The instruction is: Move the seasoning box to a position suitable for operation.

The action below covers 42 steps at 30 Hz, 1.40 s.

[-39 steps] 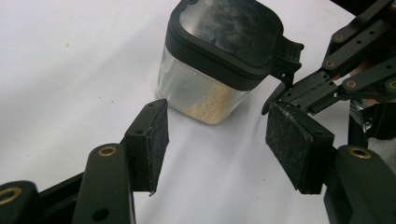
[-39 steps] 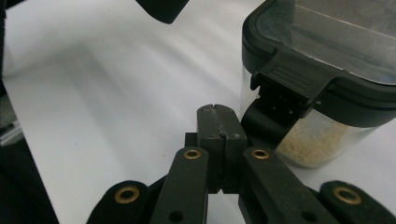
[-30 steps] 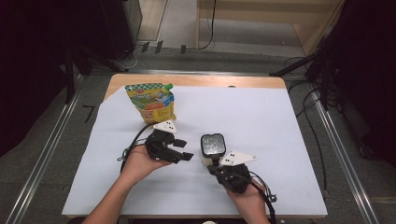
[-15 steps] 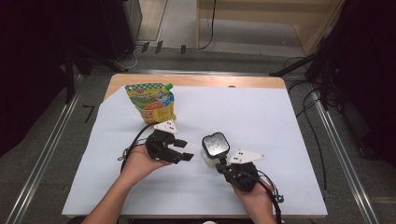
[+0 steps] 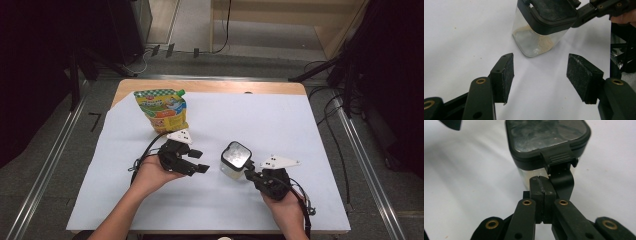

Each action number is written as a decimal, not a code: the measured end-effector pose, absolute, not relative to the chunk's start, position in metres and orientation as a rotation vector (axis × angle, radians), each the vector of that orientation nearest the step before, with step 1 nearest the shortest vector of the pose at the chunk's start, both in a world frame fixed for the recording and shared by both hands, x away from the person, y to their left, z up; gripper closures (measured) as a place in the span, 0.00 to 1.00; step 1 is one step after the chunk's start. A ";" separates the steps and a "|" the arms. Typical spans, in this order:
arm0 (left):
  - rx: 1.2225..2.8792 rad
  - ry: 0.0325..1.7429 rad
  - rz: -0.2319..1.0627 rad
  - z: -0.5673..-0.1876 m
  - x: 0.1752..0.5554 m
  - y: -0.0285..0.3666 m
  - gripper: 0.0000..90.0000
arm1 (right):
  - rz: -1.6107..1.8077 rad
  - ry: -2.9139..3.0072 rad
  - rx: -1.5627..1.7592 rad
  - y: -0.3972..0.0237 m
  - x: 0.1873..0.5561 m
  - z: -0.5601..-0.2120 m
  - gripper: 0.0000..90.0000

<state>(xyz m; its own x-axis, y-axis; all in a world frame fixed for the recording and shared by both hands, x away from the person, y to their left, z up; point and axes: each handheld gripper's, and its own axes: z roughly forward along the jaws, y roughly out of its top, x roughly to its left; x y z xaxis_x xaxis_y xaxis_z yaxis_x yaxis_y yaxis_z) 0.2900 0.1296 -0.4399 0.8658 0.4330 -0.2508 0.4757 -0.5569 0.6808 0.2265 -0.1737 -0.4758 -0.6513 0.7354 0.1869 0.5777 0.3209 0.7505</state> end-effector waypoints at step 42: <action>2.300 0.462 -0.110 -0.441 0.322 0.073 0.22 | 1.149 2.395 1.310 -0.230 0.287 -0.467 1.00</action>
